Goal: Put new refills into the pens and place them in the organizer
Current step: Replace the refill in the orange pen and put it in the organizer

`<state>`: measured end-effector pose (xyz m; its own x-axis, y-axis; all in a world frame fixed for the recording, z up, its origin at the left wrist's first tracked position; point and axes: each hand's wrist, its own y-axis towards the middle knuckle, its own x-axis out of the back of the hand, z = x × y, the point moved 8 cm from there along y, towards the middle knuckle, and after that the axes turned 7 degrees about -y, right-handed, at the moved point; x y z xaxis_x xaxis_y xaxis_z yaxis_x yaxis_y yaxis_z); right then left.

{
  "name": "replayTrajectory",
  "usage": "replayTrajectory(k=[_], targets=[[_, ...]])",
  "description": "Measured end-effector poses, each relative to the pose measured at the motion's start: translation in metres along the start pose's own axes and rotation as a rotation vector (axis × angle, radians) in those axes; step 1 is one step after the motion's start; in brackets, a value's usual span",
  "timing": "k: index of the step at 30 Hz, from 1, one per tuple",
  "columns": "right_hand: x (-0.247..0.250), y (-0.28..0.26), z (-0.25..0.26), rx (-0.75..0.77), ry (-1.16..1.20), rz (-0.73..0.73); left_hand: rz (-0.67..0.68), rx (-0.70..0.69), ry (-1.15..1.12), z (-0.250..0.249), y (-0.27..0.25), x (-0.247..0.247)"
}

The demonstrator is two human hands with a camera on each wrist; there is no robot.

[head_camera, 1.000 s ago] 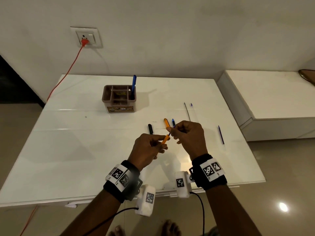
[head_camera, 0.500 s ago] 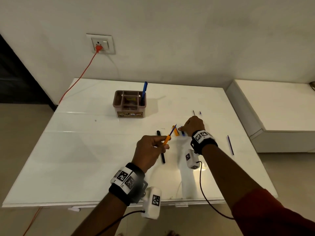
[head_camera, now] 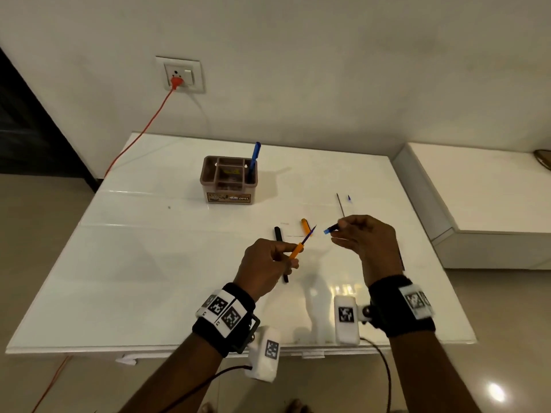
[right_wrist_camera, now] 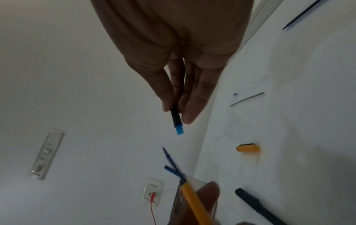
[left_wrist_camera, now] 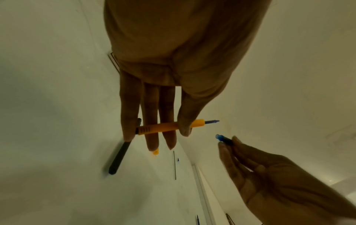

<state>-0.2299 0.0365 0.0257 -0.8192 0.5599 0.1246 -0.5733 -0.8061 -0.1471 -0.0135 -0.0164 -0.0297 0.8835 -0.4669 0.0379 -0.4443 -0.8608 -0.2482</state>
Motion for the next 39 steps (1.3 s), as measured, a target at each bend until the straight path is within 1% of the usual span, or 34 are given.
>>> replayTrajectory(k=[4, 7, 11, 18, 23, 33, 39], targets=[[0.004, -0.031, 0.005, 0.082, 0.107, -0.026, 0.049, 0.012, 0.076, 0.007, -0.003, -0.005], [-0.002, -0.031, 0.006, 0.137, 0.06, -0.05, 0.042, 0.028, 0.149, 0.015, -0.003, -0.004], [-0.012, -0.028, 0.007, 0.184, -0.04, -0.03, 0.032, 0.029, 0.158, 0.016, -0.001, -0.003], [-0.007, -0.026, 0.001, 0.189, -0.081, -0.075, 0.04, 0.024, 0.185, 0.016, 0.001, -0.007], [-0.009, -0.024, -0.001, 0.173, -0.103, -0.056, 0.048, 0.022, 0.188, 0.016, 0.001, -0.009], [-0.009, -0.026, 0.005, 0.206, -0.088, -0.097, 0.048, 0.021, 0.199, 0.017, 0.003, -0.008], [-0.017, -0.026, 0.0, 0.194, -0.146, -0.036, 0.038, 0.012, 0.215, 0.014, 0.003, -0.009]])
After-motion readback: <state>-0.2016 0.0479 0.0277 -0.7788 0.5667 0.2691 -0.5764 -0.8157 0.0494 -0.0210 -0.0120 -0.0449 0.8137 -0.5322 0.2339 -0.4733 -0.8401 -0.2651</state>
